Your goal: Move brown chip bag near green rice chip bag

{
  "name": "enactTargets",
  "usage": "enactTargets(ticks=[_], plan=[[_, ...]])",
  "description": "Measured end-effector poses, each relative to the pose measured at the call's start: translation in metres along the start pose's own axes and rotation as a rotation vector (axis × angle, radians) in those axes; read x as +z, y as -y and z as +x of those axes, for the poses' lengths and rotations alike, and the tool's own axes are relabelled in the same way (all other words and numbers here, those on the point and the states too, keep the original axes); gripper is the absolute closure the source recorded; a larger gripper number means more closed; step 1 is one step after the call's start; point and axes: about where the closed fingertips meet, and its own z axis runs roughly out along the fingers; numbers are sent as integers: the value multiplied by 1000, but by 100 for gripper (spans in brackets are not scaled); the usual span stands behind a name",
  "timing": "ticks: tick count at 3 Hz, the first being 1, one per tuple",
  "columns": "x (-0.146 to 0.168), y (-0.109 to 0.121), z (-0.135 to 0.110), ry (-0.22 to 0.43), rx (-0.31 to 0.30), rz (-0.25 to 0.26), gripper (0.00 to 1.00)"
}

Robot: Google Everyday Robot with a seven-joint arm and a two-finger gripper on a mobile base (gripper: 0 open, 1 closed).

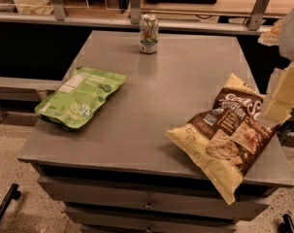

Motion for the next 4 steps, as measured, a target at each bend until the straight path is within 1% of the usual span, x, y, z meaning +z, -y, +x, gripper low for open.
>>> enactTargets(ticks=[1,2,3,4], plan=[[0,0,0,0,0,0,0],[13,-1,2,-9,-63,2,0],[48,-15,12,16,-220,10,0],[66,-27,14,47,-370,1,0]])
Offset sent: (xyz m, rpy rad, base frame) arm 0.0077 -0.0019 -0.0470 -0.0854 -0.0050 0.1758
